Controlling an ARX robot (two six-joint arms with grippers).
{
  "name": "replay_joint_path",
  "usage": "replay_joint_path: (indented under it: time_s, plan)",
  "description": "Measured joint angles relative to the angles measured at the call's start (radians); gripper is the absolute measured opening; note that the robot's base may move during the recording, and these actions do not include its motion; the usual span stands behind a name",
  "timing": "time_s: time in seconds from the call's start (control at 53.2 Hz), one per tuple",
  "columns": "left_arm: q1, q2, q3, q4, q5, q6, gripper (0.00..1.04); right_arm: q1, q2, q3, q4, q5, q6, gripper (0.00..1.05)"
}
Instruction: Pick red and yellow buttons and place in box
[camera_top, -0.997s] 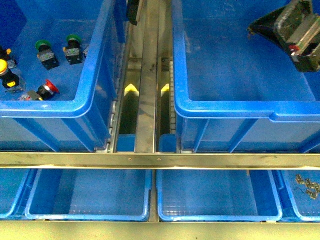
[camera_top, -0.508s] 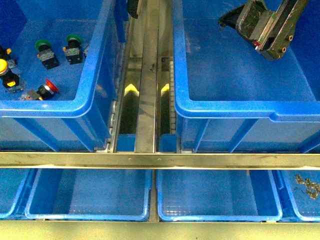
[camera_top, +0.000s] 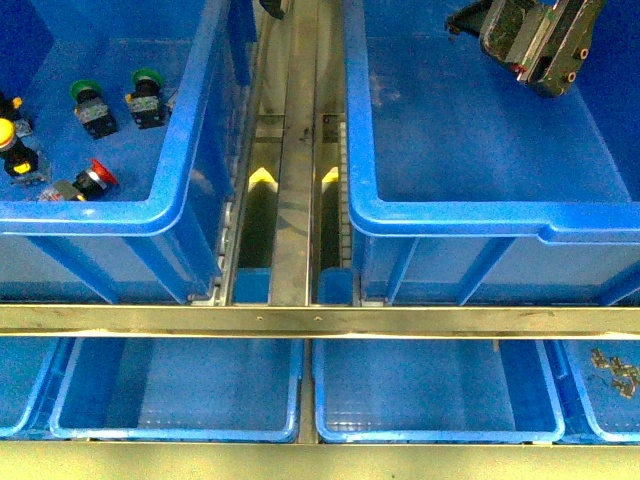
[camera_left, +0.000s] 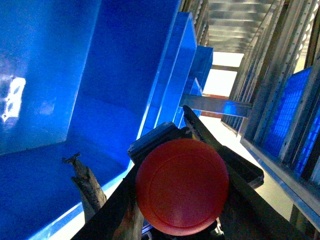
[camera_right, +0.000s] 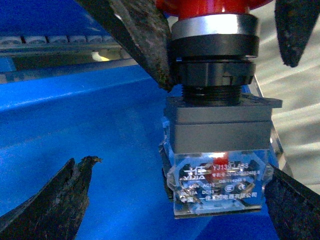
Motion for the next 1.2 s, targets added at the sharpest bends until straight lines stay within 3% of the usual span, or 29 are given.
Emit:
replay_joint_path:
  time_s: [0.79,1.203]
  plan:
    - [0.001,0.000,0.000,0.005,-0.002,-0.010,0.33,0.026,0.000,-0.018,0.084,-0.026,-0.040,0.98]
    - [0.002,0.000,-0.008,0.005,-0.002,-0.010,0.33,0.026,-0.006,-0.018,0.083,-0.013,-0.035,0.42]
